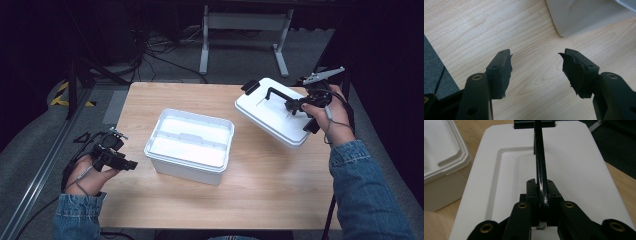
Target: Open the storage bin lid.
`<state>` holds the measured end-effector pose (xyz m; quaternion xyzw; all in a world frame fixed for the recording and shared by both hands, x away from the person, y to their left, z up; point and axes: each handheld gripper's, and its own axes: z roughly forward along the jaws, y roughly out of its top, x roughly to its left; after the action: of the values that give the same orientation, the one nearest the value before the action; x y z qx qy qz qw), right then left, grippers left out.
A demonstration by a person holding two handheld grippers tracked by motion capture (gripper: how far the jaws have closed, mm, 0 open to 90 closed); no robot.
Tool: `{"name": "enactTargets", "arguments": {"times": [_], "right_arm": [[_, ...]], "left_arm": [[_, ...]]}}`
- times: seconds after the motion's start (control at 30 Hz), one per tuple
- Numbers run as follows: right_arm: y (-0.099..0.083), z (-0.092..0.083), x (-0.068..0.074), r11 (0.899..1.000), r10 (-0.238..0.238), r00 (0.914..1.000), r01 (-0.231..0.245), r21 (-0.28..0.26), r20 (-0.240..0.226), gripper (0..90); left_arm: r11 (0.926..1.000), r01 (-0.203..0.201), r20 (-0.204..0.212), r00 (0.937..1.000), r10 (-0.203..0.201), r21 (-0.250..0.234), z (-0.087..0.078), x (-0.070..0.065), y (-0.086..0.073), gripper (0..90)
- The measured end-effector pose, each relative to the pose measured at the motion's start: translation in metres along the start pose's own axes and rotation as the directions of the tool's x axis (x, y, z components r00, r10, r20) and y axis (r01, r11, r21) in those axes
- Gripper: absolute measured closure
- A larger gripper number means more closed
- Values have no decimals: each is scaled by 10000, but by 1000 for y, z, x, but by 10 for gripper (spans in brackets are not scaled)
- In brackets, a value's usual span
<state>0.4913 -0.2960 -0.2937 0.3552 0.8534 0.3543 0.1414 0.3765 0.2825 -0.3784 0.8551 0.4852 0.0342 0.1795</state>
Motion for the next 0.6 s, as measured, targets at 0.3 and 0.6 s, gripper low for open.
{"name": "enactTargets", "arguments": {"times": [0.3, 0.6], "right_arm": [[-30, 29, -19, 9926, 1040, 9945, -1046, 615, 120, 850], [-58, 51, -30, 9863, 1442, 9892, -1460, 772, 273, 850]], "left_arm": [[10000, -33, -5, 10000, 33, 25, 1, 1, 1, 408], [10000, -9, -34, 10000, 9, 38, 1, 1, 0, 409]]}}
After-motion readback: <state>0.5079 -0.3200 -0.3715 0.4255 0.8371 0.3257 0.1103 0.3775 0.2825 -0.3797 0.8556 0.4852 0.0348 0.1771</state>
